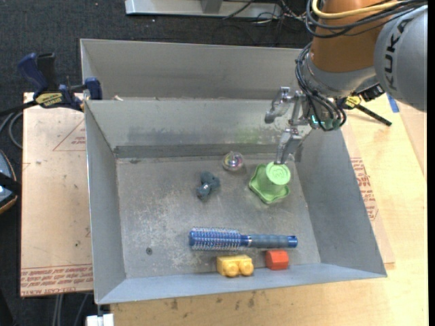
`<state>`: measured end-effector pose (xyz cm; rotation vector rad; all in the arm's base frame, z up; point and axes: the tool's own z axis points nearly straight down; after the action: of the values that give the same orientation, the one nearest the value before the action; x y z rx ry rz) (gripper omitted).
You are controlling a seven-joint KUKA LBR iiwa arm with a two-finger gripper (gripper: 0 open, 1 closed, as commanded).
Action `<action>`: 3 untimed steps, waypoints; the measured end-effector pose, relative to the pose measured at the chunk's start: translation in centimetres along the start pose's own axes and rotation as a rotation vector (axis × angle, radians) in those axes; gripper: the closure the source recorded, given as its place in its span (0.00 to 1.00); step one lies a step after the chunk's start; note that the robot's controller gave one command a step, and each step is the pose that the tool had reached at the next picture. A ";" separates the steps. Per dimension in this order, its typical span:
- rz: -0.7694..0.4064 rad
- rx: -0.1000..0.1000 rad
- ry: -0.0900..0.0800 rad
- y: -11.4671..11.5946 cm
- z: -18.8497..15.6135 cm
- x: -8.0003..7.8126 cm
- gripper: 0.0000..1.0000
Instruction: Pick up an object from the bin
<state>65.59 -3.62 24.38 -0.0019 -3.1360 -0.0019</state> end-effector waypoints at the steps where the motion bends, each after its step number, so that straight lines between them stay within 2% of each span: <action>1: 0.174 -0.003 0.000 14.9 11.4 2.9 0.00; 2: 0.076 0.003 -0.004 8.2 11.7 5.3 0.00; 3: 0.146 -0.003 -0.010 8.8 16.7 3.9 0.00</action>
Offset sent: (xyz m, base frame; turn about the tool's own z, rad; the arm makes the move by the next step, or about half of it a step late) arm -0.0269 0.1426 -0.1097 0.1821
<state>61.57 5.17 7.74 -0.2321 -3.1370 -0.0052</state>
